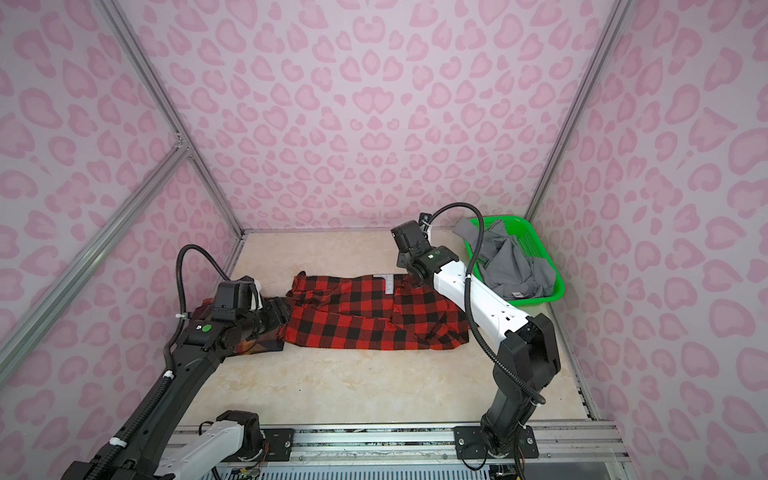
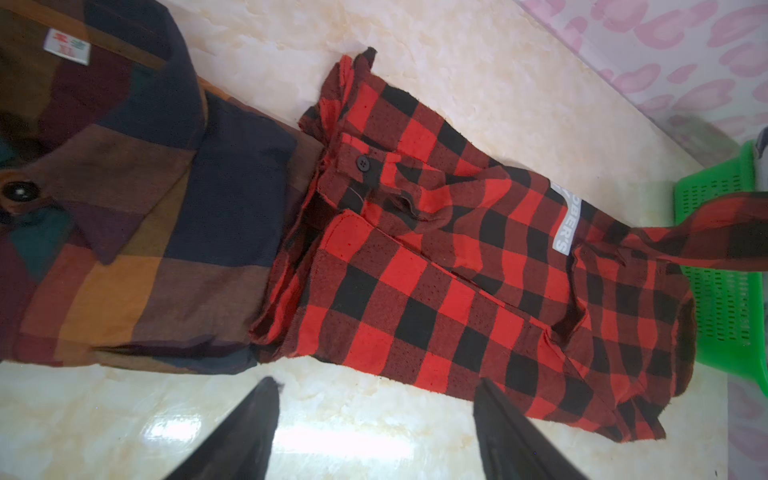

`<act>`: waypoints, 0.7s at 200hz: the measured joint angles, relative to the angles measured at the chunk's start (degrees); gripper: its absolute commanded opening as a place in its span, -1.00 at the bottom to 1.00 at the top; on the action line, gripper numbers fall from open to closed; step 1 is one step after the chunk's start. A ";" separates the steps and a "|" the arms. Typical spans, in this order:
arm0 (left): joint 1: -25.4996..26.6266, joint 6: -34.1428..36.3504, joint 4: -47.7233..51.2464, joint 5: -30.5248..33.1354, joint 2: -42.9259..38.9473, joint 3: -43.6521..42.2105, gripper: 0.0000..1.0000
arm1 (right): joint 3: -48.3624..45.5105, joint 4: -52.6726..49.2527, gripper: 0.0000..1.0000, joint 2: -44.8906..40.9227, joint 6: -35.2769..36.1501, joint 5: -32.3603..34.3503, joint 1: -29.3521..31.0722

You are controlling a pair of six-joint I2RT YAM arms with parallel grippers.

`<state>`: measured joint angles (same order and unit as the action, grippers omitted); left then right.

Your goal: Fold and stack the long sleeve shirts

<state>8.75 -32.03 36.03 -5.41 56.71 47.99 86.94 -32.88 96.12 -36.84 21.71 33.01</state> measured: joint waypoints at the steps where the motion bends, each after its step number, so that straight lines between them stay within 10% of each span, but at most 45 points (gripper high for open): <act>1: 0.13 -0.02 -0.09 -0.02 0.02 -0.02 0.52 | -0.13 0.02 -1.00 -0.09 -0.17 -0.02 0.00; 54: 2.64 -1.05 -1.49 -0.37 0.87 -0.37 0.52 | -16.06 4.11 -1.00 -9.94 -15.06 -4.07 3.69; 140: 2.95 -1.14 -1.46 -0.35 -0.02 -0.35 0.53 | -29.00 15.10 -1.00 -14.25 -40.87 2.10 27.39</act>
<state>11.70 -33.17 34.57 -5.76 56.69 47.64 57.93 -17.78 81.87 -77.71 23.81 60.40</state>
